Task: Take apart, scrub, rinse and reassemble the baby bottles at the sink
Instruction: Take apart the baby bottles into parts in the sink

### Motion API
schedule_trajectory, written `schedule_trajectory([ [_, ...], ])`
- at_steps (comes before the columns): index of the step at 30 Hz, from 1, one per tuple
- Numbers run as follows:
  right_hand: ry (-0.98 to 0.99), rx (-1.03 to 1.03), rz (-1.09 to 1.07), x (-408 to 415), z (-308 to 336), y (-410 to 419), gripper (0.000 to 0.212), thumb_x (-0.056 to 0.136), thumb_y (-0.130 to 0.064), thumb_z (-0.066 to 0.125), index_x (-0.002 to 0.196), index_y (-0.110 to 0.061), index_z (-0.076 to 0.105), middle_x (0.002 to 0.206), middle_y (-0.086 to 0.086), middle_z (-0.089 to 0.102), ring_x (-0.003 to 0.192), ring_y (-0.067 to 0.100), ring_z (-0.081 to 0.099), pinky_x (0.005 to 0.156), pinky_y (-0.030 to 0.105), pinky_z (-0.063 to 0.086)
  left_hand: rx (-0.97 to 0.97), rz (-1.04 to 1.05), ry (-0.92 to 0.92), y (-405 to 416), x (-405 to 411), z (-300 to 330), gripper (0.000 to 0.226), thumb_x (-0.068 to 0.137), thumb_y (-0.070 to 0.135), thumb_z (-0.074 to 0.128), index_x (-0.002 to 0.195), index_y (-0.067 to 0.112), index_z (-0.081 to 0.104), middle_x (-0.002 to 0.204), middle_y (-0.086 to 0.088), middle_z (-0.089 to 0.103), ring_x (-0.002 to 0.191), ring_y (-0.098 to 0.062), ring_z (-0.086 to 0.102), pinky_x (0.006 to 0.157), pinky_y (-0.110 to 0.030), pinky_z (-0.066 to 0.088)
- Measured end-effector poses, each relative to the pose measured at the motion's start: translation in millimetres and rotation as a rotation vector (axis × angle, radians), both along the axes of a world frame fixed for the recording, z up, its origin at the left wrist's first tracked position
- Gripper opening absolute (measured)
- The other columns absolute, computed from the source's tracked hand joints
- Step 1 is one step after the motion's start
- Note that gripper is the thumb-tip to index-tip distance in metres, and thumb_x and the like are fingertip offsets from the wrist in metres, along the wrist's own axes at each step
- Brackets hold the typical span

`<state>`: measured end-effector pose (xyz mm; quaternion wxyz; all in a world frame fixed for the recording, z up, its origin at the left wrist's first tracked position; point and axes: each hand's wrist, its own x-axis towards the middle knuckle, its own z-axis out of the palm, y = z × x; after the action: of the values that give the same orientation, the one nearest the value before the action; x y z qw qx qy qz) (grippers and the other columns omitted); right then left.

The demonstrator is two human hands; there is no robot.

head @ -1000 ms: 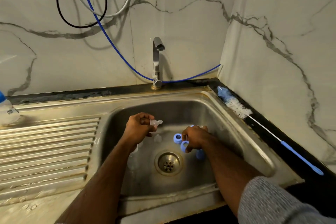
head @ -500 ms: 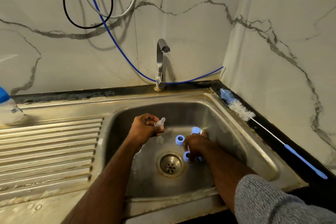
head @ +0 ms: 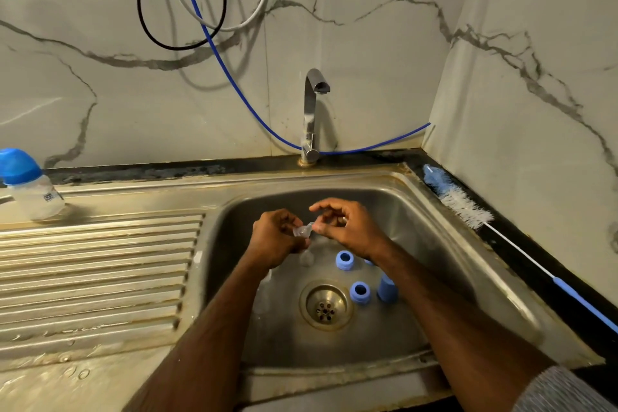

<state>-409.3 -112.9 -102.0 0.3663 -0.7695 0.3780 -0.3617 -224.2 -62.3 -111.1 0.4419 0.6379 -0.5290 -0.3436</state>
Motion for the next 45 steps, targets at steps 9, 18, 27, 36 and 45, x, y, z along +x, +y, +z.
schedule_trajectory([
  [9,0.149,-0.061,-0.016,8.1,-5.2,2.4,0.015,0.085,-0.013,0.078,0.099,-0.018,0.076,0.087,-0.005,0.073,0.081,0.004,0.068,0.07,0.012,0.052,0.029,-0.058,-0.114,0.7,3.0,1.1,0.039,0.073,0.006,0.088,0.105,0.014,0.068,0.098,-0.002,0.073,0.087,-0.014,0.072,0.067,-0.024,0.062],
  [18,0.631,-0.015,0.042,32.5,-0.1,-1.6,0.013,0.081,-0.016,0.081,0.092,-0.019,0.075,0.087,-0.004,0.071,0.08,0.008,0.067,0.073,0.024,0.055,0.038,0.164,-0.317,6.3,35.4,10.4,0.028,0.074,0.015,0.088,0.091,0.015,0.067,0.084,-0.002,0.069,0.071,-0.021,0.071,0.063,-0.042,0.063],
  [27,0.899,0.06,0.017,54.5,-48.9,-8.0,0.016,0.074,-0.018,0.085,0.079,-0.022,0.07,0.086,-0.003,0.066,0.086,0.018,0.066,0.079,0.033,0.056,0.048,0.168,-0.327,0.3,42.3,4.7,0.02,0.076,0.011,0.085,0.085,0.009,0.067,0.079,-0.006,0.069,0.064,-0.021,0.071,0.057,-0.038,0.062],
  [36,0.89,0.106,0.095,68.4,-61.4,-4.4,0.021,0.079,-0.011,0.083,0.099,-0.011,0.074,0.094,0.002,0.07,0.083,0.015,0.066,0.072,0.027,0.051,0.055,0.141,-0.295,-3.7,41.6,0.7,0.02,0.079,0.013,0.084,0.088,0.011,0.067,0.08,-0.005,0.071,0.064,-0.022,0.072,0.054,-0.032,0.062],
  [45,0.89,0.099,0.102,67.3,-55.8,-4.1,0.024,0.076,-0.011,0.085,0.092,-0.023,0.072,0.103,0.002,0.069,0.09,0.017,0.068,0.083,0.033,0.058,0.031,0.184,-0.186,3.9,40.9,7.4,0.014,0.084,0.016,0.081,0.084,0.007,0.07,0.077,-0.006,0.073,0.057,-0.014,0.066,0.048,-0.021,0.051],
])
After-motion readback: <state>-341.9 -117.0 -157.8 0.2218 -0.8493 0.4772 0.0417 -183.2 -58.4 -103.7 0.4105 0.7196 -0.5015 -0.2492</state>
